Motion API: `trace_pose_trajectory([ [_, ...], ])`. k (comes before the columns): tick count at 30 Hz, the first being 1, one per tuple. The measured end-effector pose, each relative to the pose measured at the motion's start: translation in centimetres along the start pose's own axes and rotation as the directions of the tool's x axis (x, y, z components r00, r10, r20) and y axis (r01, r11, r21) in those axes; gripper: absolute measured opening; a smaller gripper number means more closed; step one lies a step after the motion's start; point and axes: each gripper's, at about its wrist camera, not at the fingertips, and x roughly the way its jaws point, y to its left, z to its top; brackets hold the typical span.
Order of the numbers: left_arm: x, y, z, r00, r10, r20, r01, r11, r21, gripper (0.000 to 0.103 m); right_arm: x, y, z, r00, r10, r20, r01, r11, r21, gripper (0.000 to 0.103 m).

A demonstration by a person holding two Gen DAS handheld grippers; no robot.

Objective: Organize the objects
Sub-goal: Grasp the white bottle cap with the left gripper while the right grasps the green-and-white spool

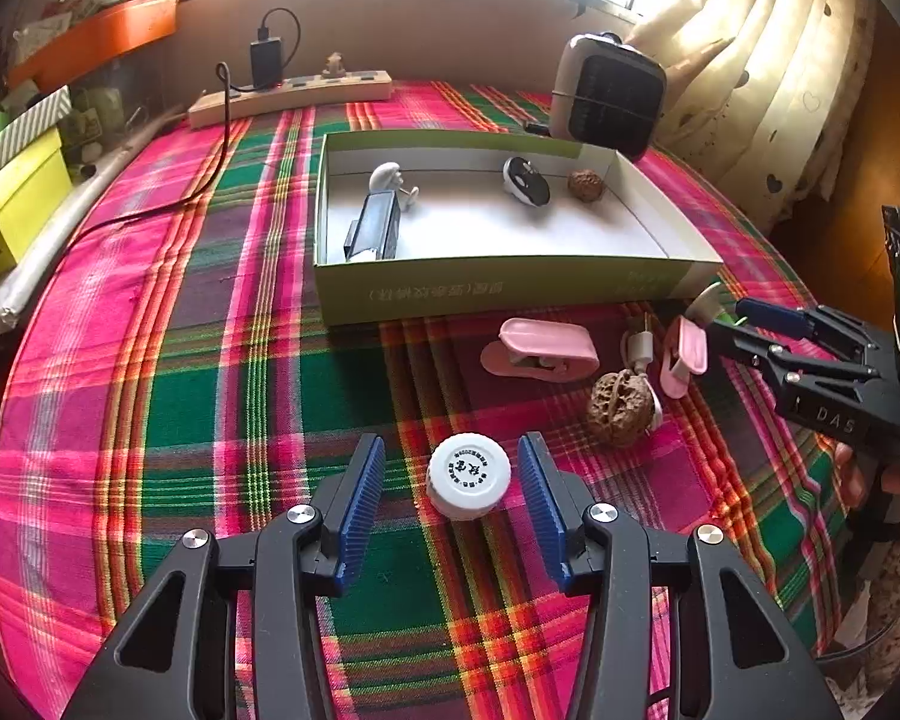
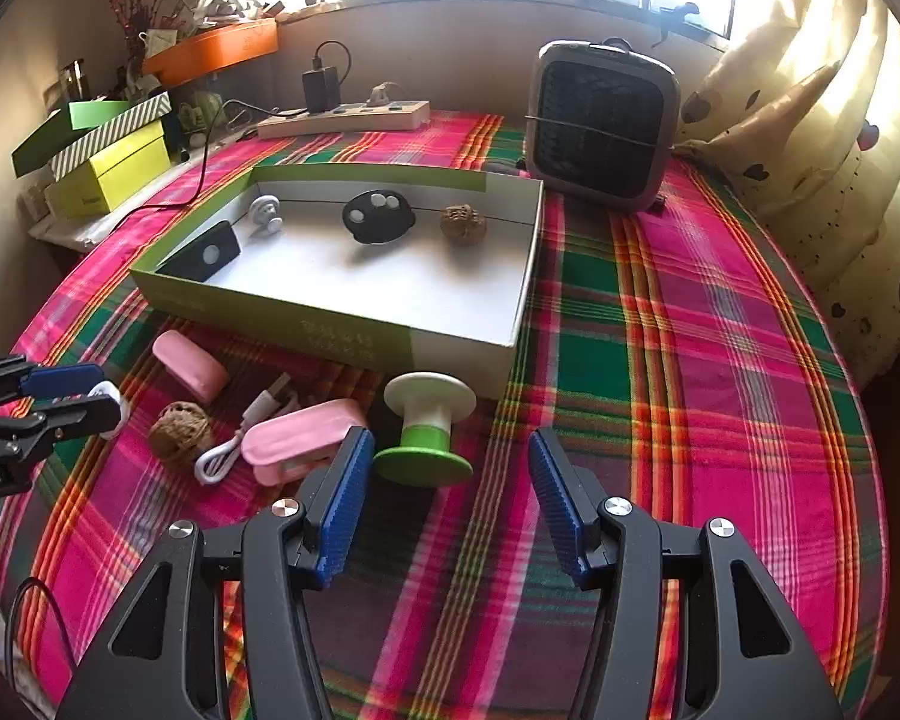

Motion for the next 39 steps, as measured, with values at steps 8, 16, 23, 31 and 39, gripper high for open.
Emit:
trace_pose_trajectory([
  [8, 0.6, -0.2, 0.3, 0.999, 0.041, -0.009, -0.041, 0.999, -0.006, 0.045, 1.2, -1.1, 0.3, 0.999, 0.022, -0.035, -0.021, 1.0, 0.022, 0.055],
  [16, 1.0, -0.8, 0.4, 0.996, 0.088, 0.007, -0.088, 0.996, 0.016, 0.045, 1.6, -1.6, 0.7, 0.999, 0.021, -0.043, -0.02, 0.999, 0.043, 0.055],
  [23, 0.9, -0.8, 0.3, 0.995, 0.096, 0.013, -0.096, 0.995, 0.018, 0.043, 1.6, -1.6, 0.6, 0.999, 0.017, -0.044, -0.015, 0.999, 0.038, 0.055],
  [31, 0.8, -0.5, 0.3, 0.994, 0.106, 0.017, -0.106, 0.994, 0.016, 0.027, 1.5, -1.6, 0.5, 0.999, -0.001, -0.042, 0.003, 0.999, 0.041, 0.045],
  [39, 0.7, -0.2, 0.3, 0.995, 0.096, 0.021, -0.096, 0.995, 0.007, 0.025, 1.3, -1.4, 0.4, 0.999, -0.019, -0.043, 0.02, 0.999, 0.033, 0.035],
])
